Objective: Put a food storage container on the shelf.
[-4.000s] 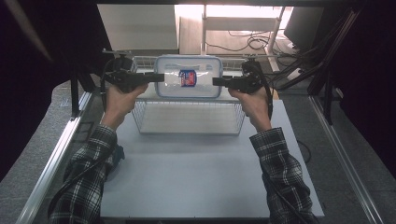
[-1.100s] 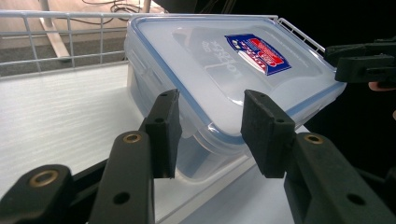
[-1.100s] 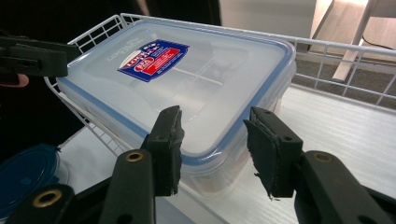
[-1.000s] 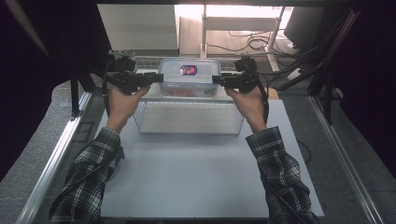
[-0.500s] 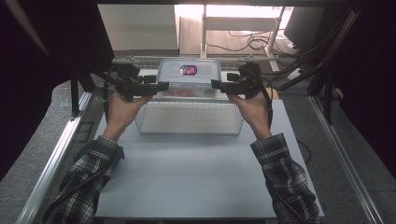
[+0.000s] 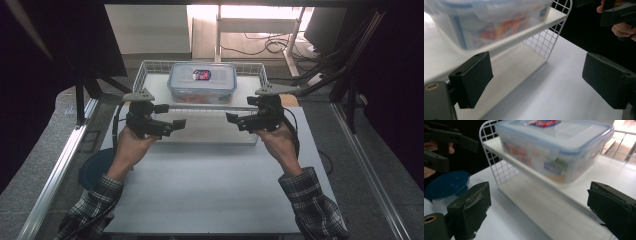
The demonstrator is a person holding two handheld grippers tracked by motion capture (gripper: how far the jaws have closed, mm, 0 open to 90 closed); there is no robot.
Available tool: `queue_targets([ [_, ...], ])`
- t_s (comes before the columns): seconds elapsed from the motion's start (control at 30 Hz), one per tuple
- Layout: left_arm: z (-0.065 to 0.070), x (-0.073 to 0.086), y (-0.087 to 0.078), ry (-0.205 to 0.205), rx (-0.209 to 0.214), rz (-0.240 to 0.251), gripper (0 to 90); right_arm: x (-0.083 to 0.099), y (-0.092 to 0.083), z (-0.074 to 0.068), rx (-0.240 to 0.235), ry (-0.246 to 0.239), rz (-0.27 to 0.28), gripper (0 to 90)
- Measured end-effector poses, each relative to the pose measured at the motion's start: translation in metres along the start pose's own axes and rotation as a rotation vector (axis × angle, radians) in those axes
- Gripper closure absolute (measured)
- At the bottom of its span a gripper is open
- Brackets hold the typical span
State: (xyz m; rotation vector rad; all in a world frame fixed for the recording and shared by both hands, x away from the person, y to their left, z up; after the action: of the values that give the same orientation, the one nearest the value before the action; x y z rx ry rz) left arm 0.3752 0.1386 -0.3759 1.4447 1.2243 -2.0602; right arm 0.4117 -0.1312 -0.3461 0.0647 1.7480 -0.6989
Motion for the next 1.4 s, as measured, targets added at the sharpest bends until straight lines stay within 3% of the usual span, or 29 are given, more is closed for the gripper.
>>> queue_targets([
  [0.1,0.006,0.013,-0.001,-0.006,0.015,-0.003,8.4,0.011,-0.003,-0.006,-0.004,-0.012,-0.011,3.7],
  [0.3,0.021,0.038,-0.001,0.02,0.044,-0.014,8.1,0.035,-0.007,-0.014,0.009,-0.026,-0.037,0.2],
  [0.47,0.03,0.059,0.001,0.008,0.077,-0.02,7.9,0.051,-0.009,-0.021,-0.003,-0.024,-0.017,0.0],
  [0.6,0.03,0.074,0.003,0.004,0.059,-0.026,7.3,0.063,-0.009,-0.025,-0.006,-0.024,-0.024,0.0],
  [0.73,0.033,0.09,0.004,-0.016,0.08,-0.014,7.9,0.076,-0.008,-0.029,-0.011,-0.022,-0.013,0.0],
  [1.03,0.042,0.115,0.003,0.022,0.054,-0.041,7.5,0.097,-0.005,-0.041,-0.003,-0.039,-0.005,0.0],
  [1.17,0.045,0.128,0.004,0.015,0.07,-0.057,7.2,0.112,-0.001,-0.046,-0.007,-0.02,-0.005,0.0],
  [1.4,0.048,0.15,0.007,0.031,0.054,-0.097,7.4,0.136,0.001,-0.053,-0.011,-0.002,-0.029,0.0],
])
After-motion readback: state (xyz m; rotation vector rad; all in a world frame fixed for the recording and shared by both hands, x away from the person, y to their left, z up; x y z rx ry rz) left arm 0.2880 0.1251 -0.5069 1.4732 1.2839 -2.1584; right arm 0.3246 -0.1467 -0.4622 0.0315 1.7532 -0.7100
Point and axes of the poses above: each handheld gripper's, and its own axes: y roughly forward along the jaws, x roughly out of its underside, z roughly to its right, the point moved 5 cm from there along y, roughly forward along the jaws, and after that the axes turned 12 degrees about -x, right-handed, at the moved point
